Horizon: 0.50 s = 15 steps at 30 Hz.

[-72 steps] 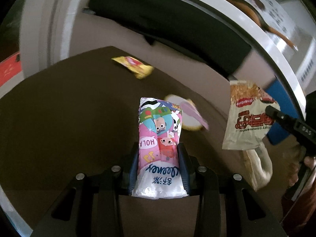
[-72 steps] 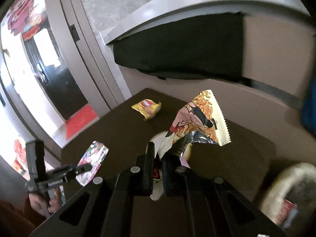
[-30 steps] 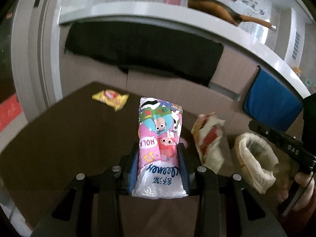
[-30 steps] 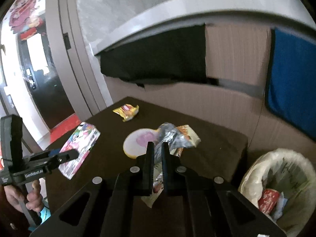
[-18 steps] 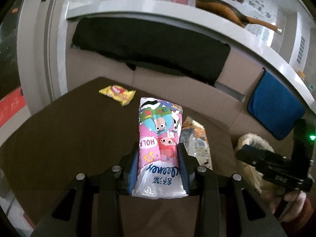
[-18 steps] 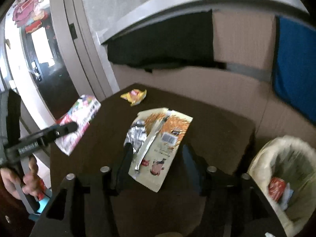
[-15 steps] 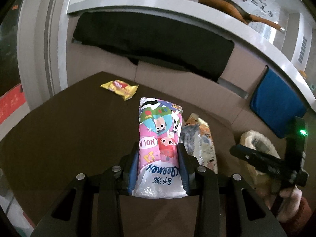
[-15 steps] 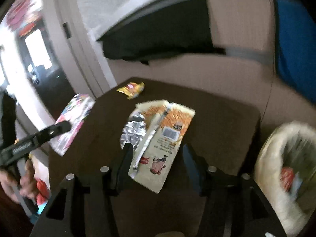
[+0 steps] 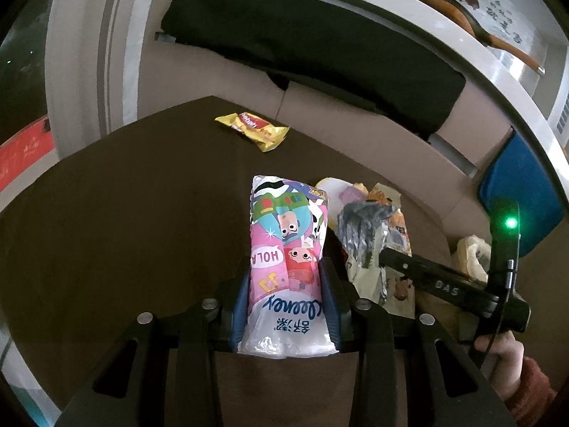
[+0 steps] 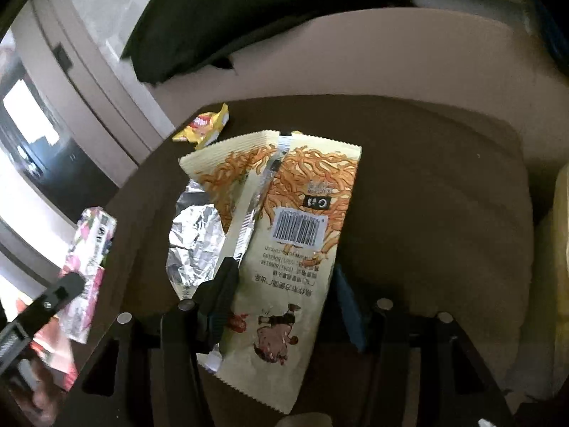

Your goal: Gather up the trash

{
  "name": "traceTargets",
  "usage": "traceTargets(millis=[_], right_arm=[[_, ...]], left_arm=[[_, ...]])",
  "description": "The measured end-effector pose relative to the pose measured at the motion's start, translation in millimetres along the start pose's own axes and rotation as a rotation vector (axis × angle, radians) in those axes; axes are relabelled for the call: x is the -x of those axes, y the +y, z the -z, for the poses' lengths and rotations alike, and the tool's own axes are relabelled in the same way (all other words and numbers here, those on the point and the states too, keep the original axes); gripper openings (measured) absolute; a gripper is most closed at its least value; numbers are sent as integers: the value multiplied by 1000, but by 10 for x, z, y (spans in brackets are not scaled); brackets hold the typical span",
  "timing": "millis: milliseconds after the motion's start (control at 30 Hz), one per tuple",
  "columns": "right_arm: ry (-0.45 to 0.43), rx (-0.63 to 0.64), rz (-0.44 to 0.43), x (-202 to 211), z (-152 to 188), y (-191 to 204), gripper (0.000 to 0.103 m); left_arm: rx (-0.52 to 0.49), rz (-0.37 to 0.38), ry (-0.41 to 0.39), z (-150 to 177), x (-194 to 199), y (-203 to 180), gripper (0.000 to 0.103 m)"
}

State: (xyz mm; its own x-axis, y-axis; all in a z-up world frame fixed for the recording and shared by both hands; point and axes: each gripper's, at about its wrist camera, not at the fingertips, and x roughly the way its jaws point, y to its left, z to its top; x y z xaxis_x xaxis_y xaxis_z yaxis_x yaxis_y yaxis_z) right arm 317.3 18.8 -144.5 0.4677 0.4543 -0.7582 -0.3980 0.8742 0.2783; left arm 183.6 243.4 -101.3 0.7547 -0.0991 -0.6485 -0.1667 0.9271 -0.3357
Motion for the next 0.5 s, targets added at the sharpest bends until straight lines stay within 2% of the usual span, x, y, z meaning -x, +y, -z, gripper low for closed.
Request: traceTargets(millis=[167,300,333,433,500], right_arm=[[15,65,84,-103,-43,144,53],[34,-71,-60,-128,-135,52,53],[31,-81,-58,-124,-147,58,53],[-20,-13,60,-87,-194,184,53],[-20,31,92,-114,-215,273,53]], left_arm=[[9,-14,4,9,-52,62,37],[22,-22,3,16,-33,118,37],[27,-25,-1,16,-20,140,37],[36,-36,-10,3,3,212,37],[47,-39,-10,-3,3,258,37]])
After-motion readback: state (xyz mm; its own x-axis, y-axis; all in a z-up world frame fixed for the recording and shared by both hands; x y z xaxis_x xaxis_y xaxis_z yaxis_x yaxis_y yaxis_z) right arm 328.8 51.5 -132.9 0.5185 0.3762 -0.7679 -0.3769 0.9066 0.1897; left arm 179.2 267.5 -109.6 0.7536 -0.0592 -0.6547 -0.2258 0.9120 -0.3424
